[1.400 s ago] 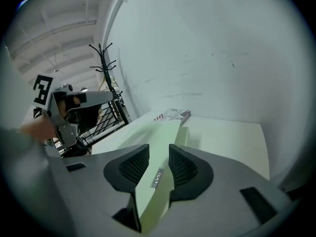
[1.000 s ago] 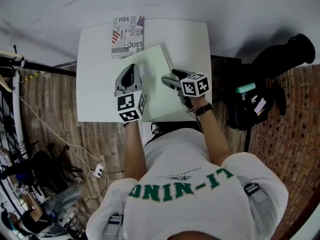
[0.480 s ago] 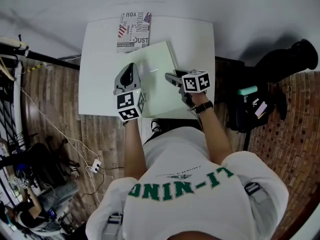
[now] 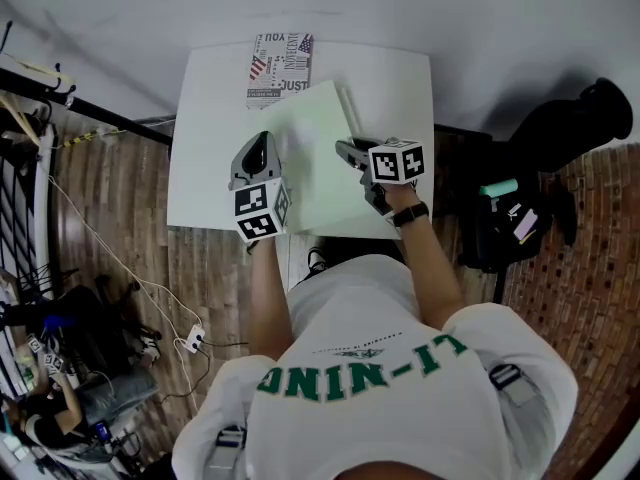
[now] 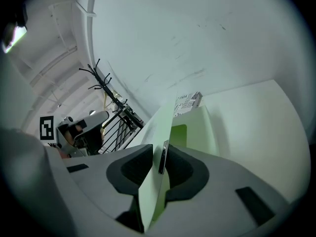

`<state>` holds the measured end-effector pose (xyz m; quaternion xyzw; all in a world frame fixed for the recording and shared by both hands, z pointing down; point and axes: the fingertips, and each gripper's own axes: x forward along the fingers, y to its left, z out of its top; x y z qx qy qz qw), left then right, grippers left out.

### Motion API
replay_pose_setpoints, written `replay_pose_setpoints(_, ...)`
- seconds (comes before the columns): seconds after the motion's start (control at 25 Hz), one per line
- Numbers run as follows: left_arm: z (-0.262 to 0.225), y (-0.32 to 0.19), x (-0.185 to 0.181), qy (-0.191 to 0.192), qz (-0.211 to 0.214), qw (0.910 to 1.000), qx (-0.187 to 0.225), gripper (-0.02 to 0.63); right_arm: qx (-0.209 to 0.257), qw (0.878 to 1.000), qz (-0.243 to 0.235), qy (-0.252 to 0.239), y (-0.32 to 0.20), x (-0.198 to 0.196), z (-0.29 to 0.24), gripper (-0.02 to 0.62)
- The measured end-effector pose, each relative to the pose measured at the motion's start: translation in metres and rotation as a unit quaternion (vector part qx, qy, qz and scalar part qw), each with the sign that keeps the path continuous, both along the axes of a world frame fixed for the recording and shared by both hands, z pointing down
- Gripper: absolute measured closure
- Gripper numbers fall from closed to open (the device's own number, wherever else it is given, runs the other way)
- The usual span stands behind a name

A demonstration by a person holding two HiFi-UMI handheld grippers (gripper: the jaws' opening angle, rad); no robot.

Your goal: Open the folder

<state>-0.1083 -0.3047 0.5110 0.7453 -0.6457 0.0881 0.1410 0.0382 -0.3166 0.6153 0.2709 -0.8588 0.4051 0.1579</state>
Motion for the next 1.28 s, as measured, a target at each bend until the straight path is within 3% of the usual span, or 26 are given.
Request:
replay_pose_setpoints(0.28, -0.018, 0.026, -0.022, -0.005, -0.019, 0.9997, 0.014, 0.592, 0.012, 1.0, 0.021, 0.002, 0.011, -0.011, -0.038, 0.532)
replay_pose_setpoints(0.4, -0.027, 0.035, -0.032, -0.007, -0.023, 0.9994, 0.023, 0.592, 0.006, 0.999, 0.037, -0.022, 0.016, -0.021, -0.053, 0.545)
replay_pose_setpoints(0.52, -0.036, 0.041, -0.043, -0.011, -0.028, 0.999, 0.033, 0.592, 0.003, 0.998, 0.028, -0.053, 0.024, -0.039, -0.07, 0.555)
replay_pose_setpoints(0.8, -0.051, 0.063, -0.076, -0.016, -0.048, 0.9974, 0.05, 0.592, 0.002, 0.997, 0.009, -0.07, 0.045, -0.074, -0.094, 0.555)
replay_pose_setpoints(1.0, -0.058, 0.073, -0.101, -0.017, -0.064, 0.9962, 0.056, 0.592, 0.002, 0.996, -0.003, -0.086, 0.054, -0.101, -0.11, 0.472)
replay_pose_setpoints(1.28, -0.069, 0.094, -0.131, -0.011, -0.089, 0.9936, 0.069, 0.592, 0.023, 0.996, -0.047, -0.073, 0.068, -0.139, -0.123, 0.449)
